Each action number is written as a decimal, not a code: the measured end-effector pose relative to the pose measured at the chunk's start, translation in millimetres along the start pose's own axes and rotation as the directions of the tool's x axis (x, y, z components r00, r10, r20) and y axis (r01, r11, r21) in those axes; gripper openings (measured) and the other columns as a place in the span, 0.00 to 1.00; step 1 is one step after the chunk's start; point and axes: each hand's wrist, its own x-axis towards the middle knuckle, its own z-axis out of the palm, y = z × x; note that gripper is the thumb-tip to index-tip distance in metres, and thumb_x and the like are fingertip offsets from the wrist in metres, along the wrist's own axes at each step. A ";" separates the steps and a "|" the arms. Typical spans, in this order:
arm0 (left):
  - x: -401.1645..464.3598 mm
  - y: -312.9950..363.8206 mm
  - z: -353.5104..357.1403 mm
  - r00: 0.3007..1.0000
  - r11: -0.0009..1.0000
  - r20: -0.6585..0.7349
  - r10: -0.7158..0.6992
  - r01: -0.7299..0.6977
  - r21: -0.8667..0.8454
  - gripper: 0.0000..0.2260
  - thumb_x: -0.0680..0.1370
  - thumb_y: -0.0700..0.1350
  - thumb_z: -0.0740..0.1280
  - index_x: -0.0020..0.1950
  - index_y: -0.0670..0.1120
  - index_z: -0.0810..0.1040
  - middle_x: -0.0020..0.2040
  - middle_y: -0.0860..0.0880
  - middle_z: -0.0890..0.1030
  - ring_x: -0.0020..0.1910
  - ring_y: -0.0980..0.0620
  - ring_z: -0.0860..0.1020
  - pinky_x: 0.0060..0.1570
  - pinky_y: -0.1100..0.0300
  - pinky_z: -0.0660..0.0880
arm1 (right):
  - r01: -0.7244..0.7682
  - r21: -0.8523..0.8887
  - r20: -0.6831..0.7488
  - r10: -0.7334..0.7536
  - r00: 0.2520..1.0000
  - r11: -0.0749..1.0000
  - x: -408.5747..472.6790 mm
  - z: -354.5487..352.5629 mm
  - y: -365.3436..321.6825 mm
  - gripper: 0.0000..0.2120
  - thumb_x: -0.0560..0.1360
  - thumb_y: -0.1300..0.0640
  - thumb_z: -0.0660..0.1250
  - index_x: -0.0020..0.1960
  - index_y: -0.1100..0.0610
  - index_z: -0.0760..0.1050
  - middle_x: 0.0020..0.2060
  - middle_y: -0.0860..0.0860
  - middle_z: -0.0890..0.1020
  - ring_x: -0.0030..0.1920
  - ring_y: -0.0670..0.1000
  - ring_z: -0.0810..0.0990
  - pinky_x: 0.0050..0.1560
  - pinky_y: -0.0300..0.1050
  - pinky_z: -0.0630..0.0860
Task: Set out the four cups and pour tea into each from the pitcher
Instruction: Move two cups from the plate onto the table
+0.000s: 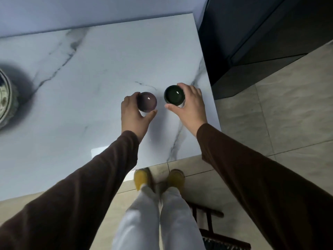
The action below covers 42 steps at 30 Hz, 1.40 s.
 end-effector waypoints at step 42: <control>106.5 -22.3 81.4 0.999 0.979 0.025 0.035 -0.039 0.202 0.31 0.71 0.52 0.71 0.72 0.48 0.68 0.62 0.48 0.73 0.63 0.46 0.66 0.62 0.60 0.65 | 0.035 -0.049 0.081 -0.031 0.996 0.998 131.9 41.1 81.9 0.38 0.69 0.47 0.76 0.74 0.58 0.67 0.66 0.56 0.74 0.67 0.59 0.68 0.69 0.48 0.64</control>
